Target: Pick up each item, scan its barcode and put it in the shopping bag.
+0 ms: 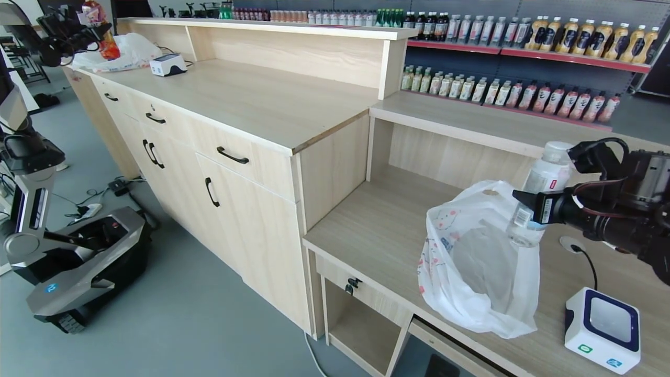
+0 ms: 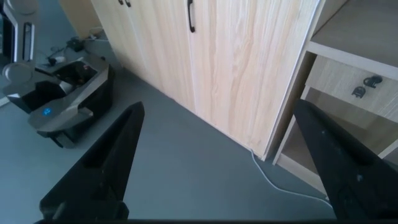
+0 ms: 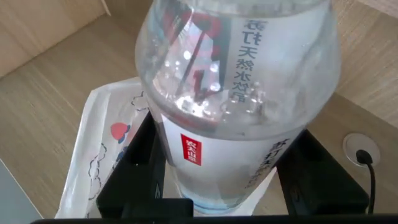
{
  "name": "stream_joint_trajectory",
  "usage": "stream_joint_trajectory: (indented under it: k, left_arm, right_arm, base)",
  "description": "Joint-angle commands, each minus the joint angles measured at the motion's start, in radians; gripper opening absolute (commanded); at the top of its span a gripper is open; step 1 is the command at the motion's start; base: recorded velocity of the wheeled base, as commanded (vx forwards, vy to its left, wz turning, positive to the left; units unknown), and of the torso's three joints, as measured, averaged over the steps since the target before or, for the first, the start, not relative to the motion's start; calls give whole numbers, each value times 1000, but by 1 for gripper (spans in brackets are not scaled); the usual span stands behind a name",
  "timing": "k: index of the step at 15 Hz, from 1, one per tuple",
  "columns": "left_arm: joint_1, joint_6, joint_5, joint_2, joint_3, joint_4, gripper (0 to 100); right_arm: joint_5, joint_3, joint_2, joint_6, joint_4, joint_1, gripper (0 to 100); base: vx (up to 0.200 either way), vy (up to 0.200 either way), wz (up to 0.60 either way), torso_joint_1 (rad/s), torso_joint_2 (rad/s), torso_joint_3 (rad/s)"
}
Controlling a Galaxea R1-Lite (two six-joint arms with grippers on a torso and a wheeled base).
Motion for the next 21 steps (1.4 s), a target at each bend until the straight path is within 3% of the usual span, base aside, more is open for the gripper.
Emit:
stream_joint_trajectory:
  k: [1, 9, 21]
  left_arm:
    - [0, 0, 0, 0, 0, 0, 100]
    - [0, 0, 0, 0, 0, 0, 100]
    - [0, 0, 0, 0, 0, 0, 100]
  right_arm:
    - [2, -3, 143, 0, -72, -1, 0]
    - [3, -83, 352, -3, -298, 9, 0]
    - [75, -149, 541, -72, -440, 11, 0]
  base:
    - [0, 0, 0, 0, 0, 0]
    - [0, 0, 0, 0, 0, 0]
    - [0, 0, 0, 0, 0, 0]
